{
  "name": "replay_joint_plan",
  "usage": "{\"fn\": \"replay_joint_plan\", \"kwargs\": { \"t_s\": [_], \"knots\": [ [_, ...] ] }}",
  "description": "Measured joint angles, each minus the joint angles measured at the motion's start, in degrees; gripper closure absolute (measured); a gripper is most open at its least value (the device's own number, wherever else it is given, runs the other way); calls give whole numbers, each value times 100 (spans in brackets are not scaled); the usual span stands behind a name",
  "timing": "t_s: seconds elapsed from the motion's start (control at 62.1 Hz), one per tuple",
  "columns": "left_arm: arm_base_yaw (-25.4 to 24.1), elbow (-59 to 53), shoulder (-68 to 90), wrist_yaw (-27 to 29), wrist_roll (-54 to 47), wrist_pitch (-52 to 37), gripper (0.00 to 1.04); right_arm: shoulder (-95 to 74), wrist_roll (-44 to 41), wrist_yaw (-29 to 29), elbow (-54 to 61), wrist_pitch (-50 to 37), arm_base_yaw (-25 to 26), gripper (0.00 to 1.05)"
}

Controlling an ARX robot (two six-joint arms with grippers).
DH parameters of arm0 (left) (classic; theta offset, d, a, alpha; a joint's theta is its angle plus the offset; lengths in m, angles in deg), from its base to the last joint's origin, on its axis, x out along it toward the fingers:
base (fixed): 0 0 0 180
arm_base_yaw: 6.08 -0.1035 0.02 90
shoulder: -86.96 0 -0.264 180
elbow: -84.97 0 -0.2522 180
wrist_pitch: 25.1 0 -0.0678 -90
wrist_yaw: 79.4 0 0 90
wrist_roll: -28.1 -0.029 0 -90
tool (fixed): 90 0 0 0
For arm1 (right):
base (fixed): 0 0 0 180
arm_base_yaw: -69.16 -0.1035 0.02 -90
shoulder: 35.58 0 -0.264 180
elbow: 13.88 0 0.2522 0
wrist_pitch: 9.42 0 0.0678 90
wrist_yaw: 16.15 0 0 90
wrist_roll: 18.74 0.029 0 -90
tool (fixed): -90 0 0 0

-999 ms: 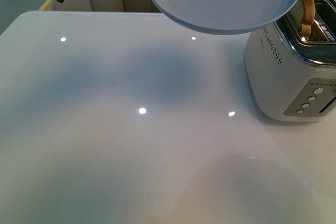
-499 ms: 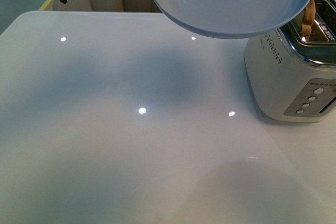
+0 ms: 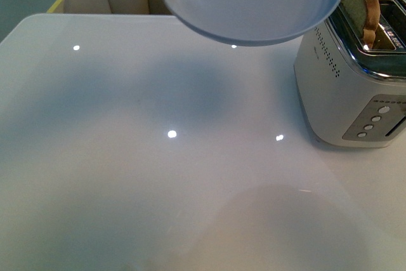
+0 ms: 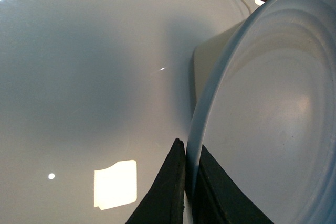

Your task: Left arm holds plate, right arm toasts bread

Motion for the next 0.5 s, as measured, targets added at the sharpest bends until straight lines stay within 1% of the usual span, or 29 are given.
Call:
{"fn": "replay_joint_plan", "kwargs": {
  "t_s": [0.177,0.499],
  "knots": [
    [-645,-42,127,-120,-385,-17,102,0,0,0,0,0,0,9],
    [-1991,-400,654,-566,-1257,-345,102,2,0,-2,0,0,0,9]
  ]
}}
